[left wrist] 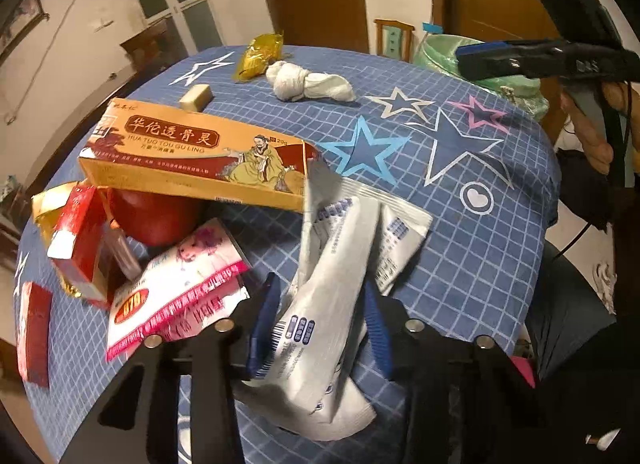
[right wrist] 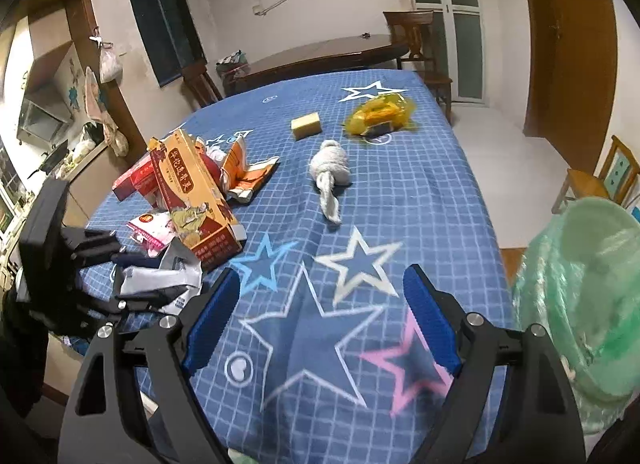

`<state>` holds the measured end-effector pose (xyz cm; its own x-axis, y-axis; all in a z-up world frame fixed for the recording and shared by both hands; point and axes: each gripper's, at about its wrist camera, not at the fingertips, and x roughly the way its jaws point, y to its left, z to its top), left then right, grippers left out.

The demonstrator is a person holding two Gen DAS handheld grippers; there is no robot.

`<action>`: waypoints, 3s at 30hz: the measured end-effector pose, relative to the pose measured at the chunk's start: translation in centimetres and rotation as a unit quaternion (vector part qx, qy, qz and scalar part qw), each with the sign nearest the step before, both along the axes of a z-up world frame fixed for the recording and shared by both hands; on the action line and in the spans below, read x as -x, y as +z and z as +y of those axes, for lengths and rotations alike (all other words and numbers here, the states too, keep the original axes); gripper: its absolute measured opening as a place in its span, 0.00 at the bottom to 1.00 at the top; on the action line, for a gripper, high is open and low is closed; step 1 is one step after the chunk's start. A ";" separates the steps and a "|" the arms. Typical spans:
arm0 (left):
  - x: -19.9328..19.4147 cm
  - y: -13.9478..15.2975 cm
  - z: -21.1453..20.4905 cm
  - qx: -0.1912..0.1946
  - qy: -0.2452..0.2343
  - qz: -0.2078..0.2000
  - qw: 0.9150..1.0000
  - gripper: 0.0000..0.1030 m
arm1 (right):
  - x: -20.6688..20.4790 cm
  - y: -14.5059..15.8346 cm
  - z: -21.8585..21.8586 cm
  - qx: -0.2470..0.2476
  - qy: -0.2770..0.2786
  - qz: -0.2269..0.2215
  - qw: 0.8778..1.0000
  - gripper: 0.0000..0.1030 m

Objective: Collect trash
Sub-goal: 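Grasp the white sachet packets with the left tool while the right tool grasps the orange-and-white wrapper, then carry the sachets and orange wrapper over the bin with both tools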

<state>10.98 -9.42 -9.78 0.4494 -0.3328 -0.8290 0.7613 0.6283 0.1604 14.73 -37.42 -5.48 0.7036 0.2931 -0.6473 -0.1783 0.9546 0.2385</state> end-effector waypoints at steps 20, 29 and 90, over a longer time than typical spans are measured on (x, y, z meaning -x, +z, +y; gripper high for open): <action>0.9 -0.1 2.0 0.086 0.072 0.032 0.993 0.28 | -14.5 0.8 6.9 -0.108 0.100 0.057 0.987 0.32; 0.8 -0.2 2.5 0.101 0.075 0.044 0.991 0.29 | -18.9 -1.0 11.0 -0.106 0.114 0.121 0.980 0.31; -0.2 13.1 -28.0 0.251 0.064 -0.052 0.964 0.27 | 7.2 8.7 -16.1 0.079 -0.241 -0.132 0.958 0.06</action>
<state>11.20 -37.42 3.34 0.5855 -0.6171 -0.5257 0.6683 0.7345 -0.1179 7.51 -53.50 3.25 0.8784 -0.1936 -0.4369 0.2578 0.9618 0.0923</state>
